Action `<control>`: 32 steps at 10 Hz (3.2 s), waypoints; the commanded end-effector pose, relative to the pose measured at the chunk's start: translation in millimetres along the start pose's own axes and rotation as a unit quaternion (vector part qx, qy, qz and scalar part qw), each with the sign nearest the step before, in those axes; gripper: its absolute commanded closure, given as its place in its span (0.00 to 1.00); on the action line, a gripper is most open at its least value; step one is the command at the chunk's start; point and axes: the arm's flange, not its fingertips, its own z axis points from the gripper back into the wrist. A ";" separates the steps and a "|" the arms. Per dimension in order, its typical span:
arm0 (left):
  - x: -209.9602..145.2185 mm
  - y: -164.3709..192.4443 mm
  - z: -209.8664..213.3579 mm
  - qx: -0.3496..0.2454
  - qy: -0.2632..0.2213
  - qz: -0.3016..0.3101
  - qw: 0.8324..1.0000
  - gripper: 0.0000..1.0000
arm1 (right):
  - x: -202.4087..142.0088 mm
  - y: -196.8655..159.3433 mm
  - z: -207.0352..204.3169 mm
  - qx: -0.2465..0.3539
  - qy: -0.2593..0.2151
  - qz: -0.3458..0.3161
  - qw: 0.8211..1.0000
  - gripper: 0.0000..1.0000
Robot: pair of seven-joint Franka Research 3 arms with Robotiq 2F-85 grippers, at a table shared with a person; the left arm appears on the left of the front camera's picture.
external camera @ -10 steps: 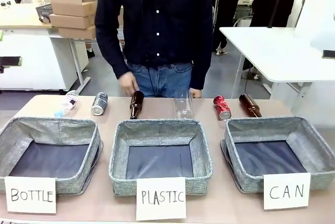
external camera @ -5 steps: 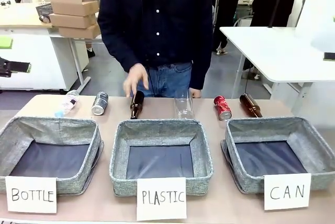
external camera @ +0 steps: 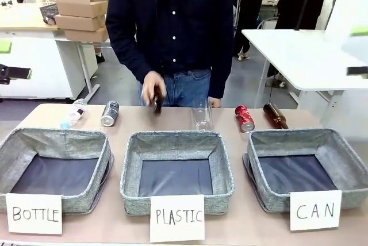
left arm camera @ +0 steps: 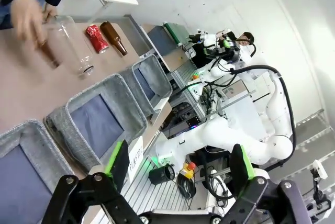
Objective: Sort the can waste into the basket.
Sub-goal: Pick up the can waste from the table and place it in the right Fabric basket.
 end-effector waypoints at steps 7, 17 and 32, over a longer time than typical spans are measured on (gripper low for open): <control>3.8 -0.7 -0.5 -0.011 -0.004 -0.014 1.000 0.00 | 69.3 -45.9 -192.8 -0.282 0.147 0.123 0.940 0.00; 3.8 -0.7 -0.5 -0.011 -0.004 -0.014 1.000 0.00 | 173.1 -155.3 -377.4 -0.476 0.170 0.243 0.828 0.00; 3.8 -0.7 -0.5 -0.011 -0.004 -0.014 1.000 0.00 | 170.6 -194.9 -406.9 -0.505 0.235 0.174 0.812 1.00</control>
